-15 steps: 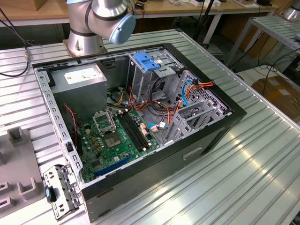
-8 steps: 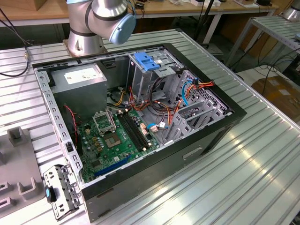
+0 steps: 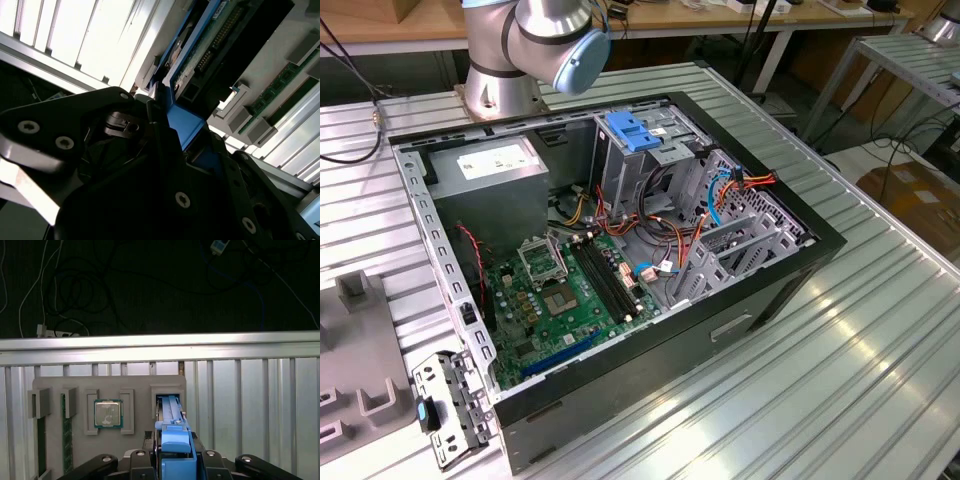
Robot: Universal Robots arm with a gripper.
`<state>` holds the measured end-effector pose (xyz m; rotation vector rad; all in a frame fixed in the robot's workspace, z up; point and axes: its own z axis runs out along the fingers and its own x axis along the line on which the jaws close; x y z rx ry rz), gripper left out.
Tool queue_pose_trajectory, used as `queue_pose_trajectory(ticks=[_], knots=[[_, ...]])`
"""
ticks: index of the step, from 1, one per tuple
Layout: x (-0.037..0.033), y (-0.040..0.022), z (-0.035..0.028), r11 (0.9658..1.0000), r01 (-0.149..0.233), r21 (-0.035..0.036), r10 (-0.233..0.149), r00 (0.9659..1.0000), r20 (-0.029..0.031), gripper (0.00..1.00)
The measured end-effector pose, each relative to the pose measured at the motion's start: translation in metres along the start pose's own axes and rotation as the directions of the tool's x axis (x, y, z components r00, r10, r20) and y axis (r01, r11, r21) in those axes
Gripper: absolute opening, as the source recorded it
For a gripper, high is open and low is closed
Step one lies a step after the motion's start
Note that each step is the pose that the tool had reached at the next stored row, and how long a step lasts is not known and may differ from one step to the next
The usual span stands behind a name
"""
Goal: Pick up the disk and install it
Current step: 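Pick up the disk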
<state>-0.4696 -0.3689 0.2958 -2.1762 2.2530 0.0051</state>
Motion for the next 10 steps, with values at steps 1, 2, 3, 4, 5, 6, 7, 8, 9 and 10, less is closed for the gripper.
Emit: queue_pose_trajectory(ticks=[1,2,3,4,5,6,7,8,9,10], knots=[[0.0,0.0,0.0,1.0,0.0,0.0,0.0,1.0,0.0,0.37],[0.0,0.0001,0.0,1.0,0.0,0.0,0.0,1.0,0.0,0.37],[0.0,0.0001,0.0,1.0,0.0,0.0,0.0,1.0,0.0,0.37],[0.0,0.0001,0.0,1.0,0.0,0.0,0.0,1.0,0.0,0.37],[0.0,0.0001,0.0,1.0,0.0,0.0,0.0,1.0,0.0,0.37],[0.0,0.0001,0.0,1.0,0.0,0.0,0.0,1.0,0.0,0.37],[0.0,0.0001,0.0,1.0,0.0,0.0,0.0,1.0,0.0,0.37],[0.0,0.0002,0.0,1.0,0.0,0.0,0.0,1.0,0.0,0.37],[0.0,0.0002,0.0,1.0,0.0,0.0,0.0,1.0,0.0,0.37],[0.0,0.0002,-0.0001,1.0,0.0,0.0,0.0,1.0,0.0,0.37]])
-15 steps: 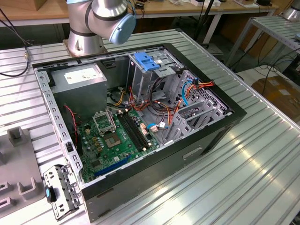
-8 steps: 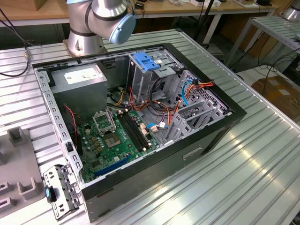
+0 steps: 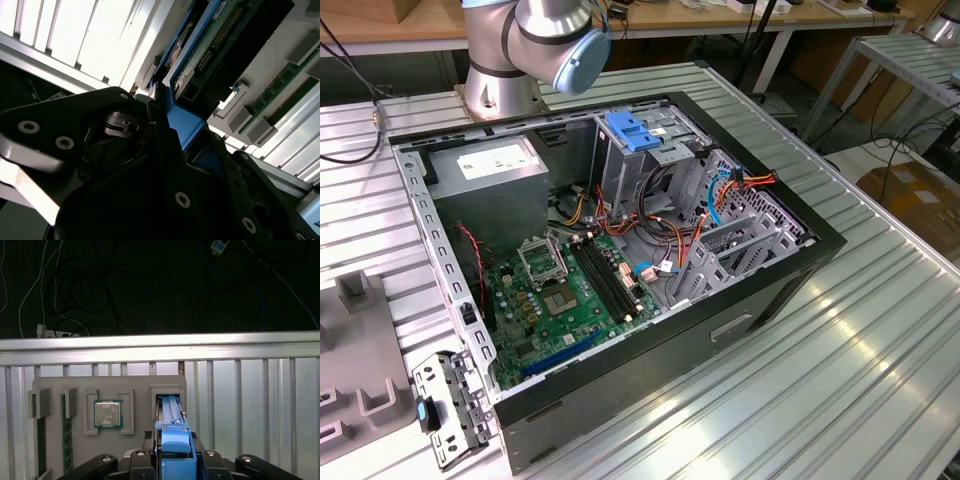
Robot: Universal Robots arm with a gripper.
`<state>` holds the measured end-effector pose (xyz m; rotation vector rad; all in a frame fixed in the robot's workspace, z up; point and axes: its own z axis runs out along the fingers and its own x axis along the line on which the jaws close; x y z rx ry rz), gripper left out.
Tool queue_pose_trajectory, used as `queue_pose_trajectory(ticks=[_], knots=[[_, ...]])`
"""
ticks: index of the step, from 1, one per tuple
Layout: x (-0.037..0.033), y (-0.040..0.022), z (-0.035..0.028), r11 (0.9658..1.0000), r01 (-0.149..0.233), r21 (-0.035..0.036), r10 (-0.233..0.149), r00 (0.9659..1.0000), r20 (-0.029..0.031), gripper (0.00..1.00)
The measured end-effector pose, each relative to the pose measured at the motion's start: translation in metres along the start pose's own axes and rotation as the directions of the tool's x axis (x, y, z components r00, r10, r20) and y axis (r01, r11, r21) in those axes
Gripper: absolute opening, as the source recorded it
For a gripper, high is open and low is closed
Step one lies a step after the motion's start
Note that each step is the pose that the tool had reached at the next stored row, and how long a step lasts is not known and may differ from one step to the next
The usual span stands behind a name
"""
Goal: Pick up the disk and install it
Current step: 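Pick up the disk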
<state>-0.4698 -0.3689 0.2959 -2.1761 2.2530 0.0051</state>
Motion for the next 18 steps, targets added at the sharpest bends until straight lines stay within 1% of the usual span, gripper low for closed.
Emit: queue_pose_trajectory(ticks=[5,10,13,18], knots=[[0.0,0.0,-0.0036,1.0,0.0,0.0001,0.0,1.0,0.0,0.37],[-0.0001,-0.0001,-0.0098,1.0,0.0,0.0,0.0,1.0,0.0,0.37],[-0.0001,-0.0001,-0.012,1.0,0.0,0.0,0.0,1.0,0.0,0.37],[-0.0002,-0.0001,-0.0211,1.0,0.0,0.0,0.0,1.0,0.0001,0.37]])
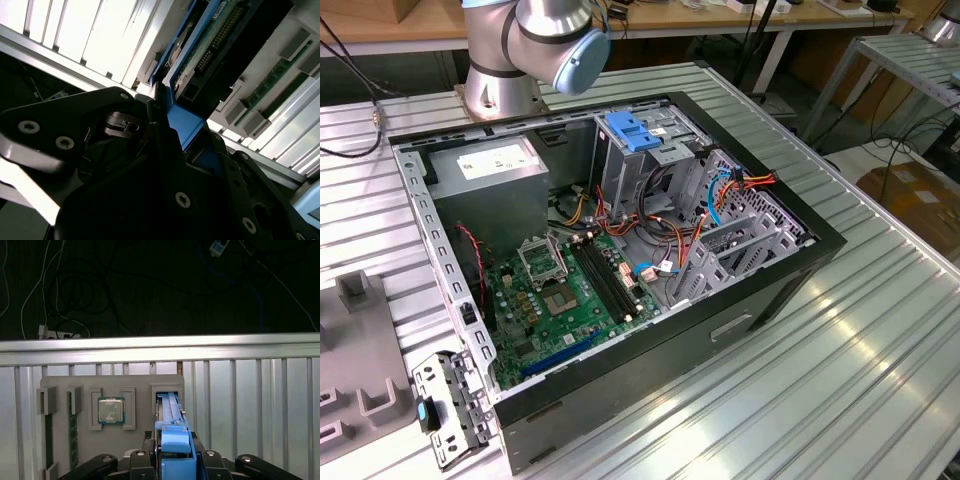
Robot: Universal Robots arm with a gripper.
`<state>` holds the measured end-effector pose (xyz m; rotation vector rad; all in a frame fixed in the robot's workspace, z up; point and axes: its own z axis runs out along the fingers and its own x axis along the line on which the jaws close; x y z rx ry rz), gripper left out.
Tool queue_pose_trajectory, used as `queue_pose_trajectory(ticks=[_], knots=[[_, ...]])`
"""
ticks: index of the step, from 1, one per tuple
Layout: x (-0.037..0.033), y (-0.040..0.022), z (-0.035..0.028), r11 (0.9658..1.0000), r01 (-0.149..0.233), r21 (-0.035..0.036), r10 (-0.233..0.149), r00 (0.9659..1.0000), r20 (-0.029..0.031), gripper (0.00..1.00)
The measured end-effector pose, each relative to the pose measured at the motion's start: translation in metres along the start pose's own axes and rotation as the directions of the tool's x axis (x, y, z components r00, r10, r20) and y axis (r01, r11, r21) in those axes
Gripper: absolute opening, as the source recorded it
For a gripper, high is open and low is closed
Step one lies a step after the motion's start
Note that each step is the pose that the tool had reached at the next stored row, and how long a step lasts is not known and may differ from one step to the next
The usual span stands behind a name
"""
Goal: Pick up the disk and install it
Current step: 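Pick up the disk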
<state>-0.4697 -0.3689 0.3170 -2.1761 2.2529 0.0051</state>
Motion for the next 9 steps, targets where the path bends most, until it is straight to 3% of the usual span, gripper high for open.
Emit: queue_pose_trajectory(ticks=[9], knots=[[-0.0002,-0.0001,-0.0183,1.0,0.0,-0.0001,0.0,1.0,-0.0001,0.37]])
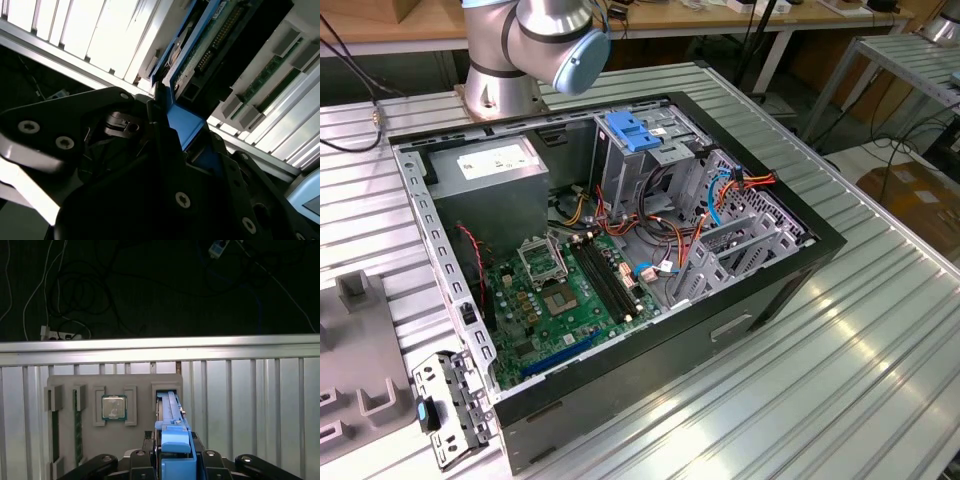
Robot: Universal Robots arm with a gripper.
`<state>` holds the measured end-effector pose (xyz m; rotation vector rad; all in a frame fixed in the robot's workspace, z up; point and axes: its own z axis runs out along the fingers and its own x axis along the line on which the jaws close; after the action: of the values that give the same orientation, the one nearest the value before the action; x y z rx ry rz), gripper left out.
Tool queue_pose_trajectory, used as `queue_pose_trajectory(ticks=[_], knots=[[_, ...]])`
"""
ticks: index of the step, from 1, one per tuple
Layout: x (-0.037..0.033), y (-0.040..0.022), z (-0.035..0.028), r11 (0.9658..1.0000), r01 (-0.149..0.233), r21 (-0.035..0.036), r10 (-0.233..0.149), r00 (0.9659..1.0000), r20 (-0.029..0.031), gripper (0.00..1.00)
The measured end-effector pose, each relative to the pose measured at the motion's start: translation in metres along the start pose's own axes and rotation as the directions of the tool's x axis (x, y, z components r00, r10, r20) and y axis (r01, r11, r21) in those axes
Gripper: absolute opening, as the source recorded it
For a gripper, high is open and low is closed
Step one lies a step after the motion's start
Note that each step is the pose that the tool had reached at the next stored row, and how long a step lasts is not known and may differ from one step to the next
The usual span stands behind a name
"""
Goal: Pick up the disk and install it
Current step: 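Pick up the disk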
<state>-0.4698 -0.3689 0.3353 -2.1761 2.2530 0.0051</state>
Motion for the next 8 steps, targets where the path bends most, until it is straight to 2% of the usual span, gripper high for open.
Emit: queue_pose_trajectory(ticks=[5,8], knots=[[-0.0001,-0.0001,-0.0127,1.0,0.0,-0.0001,0.0,1.0,0.0,0.37],[-0.0001,-0.0001,-0.0131,1.0,0.0,0.0003,0.0,1.0,0.0001,0.37]])
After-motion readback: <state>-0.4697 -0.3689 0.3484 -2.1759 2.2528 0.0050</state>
